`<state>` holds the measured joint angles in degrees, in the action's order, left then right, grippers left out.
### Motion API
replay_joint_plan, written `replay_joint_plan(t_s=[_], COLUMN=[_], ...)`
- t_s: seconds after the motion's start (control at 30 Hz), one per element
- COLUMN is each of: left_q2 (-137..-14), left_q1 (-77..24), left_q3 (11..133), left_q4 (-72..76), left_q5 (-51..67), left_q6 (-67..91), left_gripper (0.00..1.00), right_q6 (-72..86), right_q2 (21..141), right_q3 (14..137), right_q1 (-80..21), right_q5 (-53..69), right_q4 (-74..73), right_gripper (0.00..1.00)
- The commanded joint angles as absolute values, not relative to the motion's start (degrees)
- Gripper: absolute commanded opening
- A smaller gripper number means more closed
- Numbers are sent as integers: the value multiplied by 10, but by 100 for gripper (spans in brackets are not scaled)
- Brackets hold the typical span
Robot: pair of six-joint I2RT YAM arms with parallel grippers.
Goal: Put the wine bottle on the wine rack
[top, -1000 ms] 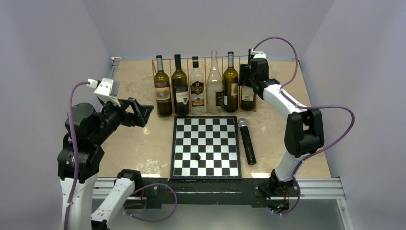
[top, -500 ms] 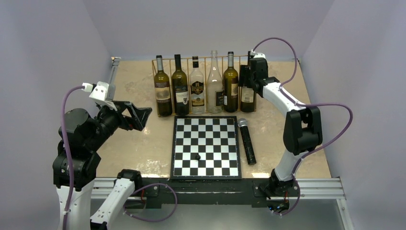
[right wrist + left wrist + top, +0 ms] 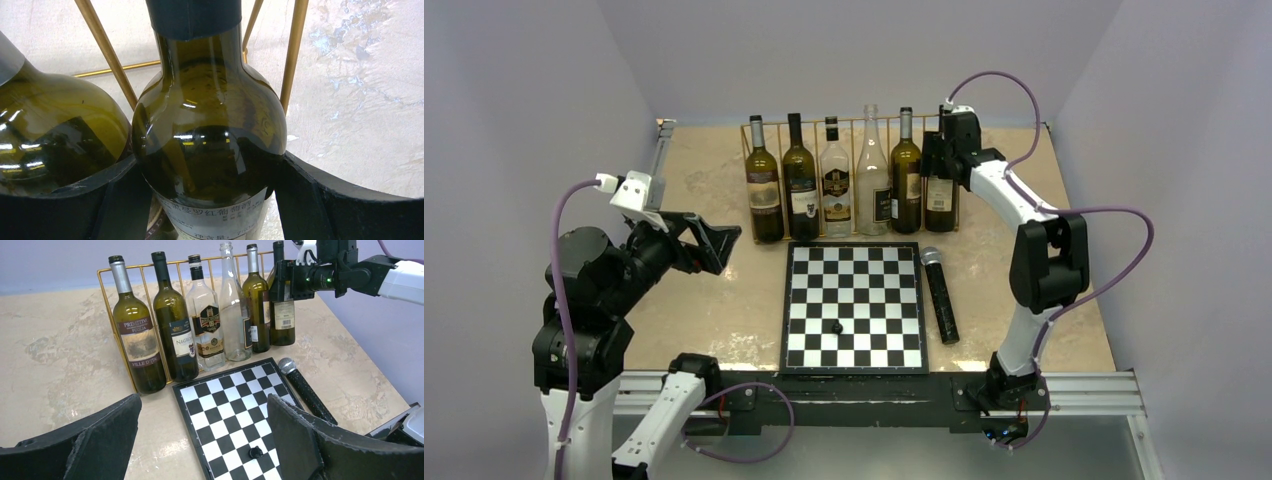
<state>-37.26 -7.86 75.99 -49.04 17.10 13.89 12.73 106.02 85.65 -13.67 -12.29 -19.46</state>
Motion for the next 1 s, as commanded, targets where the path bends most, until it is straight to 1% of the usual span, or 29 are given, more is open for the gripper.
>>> replay_joint_plan(t_s=[0.0,0.4,0.47,0.5,0.6,0.97], left_q2=[-369,-370,-370,-370,-371,-374], left_q1=[-78,-78,-78,-78,-78,-78], left_q3=[783,779,779,780,780,780], left_q4=[-488,-482,-483,-482,-483,-479], left_q5=[171,173,173,173,173,177], left_q6=[127,127,127,127,127,129], left_gripper=[99,99,99,99,99,99], right_q6=[131,138,145,147,148,140], right_q2=[1070,1065,1062,1058,1046,999], right_q3=[898,880,875,870,854,833], right_q1=[-135,-135,-135,-135,-135,-135], right_q5=[-117,-119,-130,-134,-137,-148], right_q4=[-154,-158,-157,-155,-141,-130], right_gripper=[13,43,54,57,62,74])
